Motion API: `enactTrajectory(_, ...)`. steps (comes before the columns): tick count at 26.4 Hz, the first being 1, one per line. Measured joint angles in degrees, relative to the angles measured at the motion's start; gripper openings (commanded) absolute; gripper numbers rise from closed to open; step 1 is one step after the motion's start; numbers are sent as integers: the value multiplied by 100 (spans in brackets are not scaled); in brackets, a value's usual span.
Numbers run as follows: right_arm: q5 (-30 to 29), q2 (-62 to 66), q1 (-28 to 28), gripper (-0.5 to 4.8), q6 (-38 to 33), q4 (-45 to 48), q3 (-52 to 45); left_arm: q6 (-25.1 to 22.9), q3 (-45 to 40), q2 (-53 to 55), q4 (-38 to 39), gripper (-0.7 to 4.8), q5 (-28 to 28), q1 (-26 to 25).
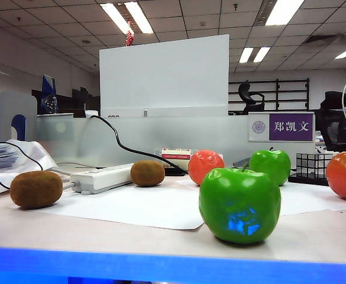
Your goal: Put the same fruits together.
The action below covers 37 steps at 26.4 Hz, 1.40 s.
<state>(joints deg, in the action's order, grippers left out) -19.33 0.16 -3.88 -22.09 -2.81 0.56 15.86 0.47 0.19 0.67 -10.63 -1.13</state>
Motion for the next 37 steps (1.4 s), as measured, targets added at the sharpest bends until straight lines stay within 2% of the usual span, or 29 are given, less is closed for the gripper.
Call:
enactTrajectory(1, -173, 0, 2, 2, -2, 0, 0, 7, 0, 0, 0, 7, -181, 0)
enactTrajectory(3, -483, 0, 2, 18, -7, 20, 0, -116, 2, 0, 4, 62, -446, 2)
enactTrajectory(5, -608, 0, 4, 18, -11, 57, 0, -170, 0, 7, 57, 106, -448, 4)
enactTrajectory(14, -426, 0, 463, 29, -20, 289, 0, -114, 0, 90, 140, 119, -435, 7)
enactTrajectory(15, -374, 0, 516, 60, -20, 334, 0, -96, 0, 90, 153, 128, -457, 4)
enactTrajectory(16, -356, 0, 570, 122, -17, 372, 0, -79, 0, 90, 153, 154, -492, 4)
enactTrajectory(19, -299, 0, 704, 321, -9, 498, 0, -57, 0, 90, 155, 311, -675, 7)
enactTrajectory(21, -153, 0, 769, 422, -11, 540, 0, -55, 0, 92, 160, 401, -737, 11)
enactTrajectory(22, -66, 0, 789, 463, -11, 564, 0, -57, 0, 103, 157, 443, -737, 24)
enactTrajectory(23, 37, 0, 798, 479, -13, 610, 0, -55, 2, 151, 153, 471, -734, 66)
enactTrajectory(30, 800, 0, 785, 479, 267, 1045, 0, 57, 2, 634, 101, 479, -649, 348)
enactTrajectory(37, 1237, 0, 782, 479, 313, 1436, 0, 146, 9, 1274, -654, 479, -96, 693)
